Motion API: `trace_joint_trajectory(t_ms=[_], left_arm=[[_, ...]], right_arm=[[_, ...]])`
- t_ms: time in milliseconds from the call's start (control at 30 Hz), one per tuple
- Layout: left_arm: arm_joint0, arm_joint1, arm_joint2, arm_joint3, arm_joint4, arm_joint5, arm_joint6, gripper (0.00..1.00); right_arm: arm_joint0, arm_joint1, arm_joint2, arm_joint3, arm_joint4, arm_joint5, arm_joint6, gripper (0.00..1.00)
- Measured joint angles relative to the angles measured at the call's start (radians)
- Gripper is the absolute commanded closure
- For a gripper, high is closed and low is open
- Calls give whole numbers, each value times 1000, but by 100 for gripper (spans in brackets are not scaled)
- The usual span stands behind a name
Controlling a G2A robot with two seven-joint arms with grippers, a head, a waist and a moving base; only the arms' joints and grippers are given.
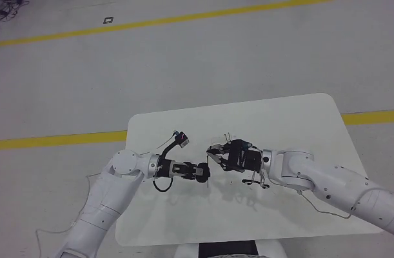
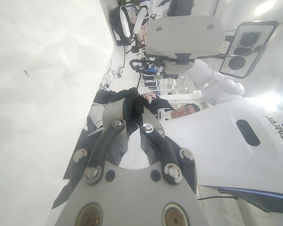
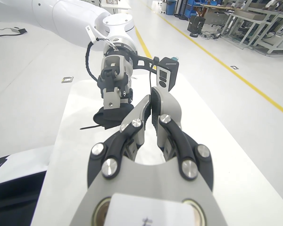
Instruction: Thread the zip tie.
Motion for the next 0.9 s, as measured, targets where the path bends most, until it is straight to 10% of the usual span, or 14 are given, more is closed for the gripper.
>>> trace_joint_trajectory(t_ms=[900], left_arm=[[13,6,13,-29,-1,6,39,100]], right_arm=[[9,-1,-26,22,26,0,-9,100]])
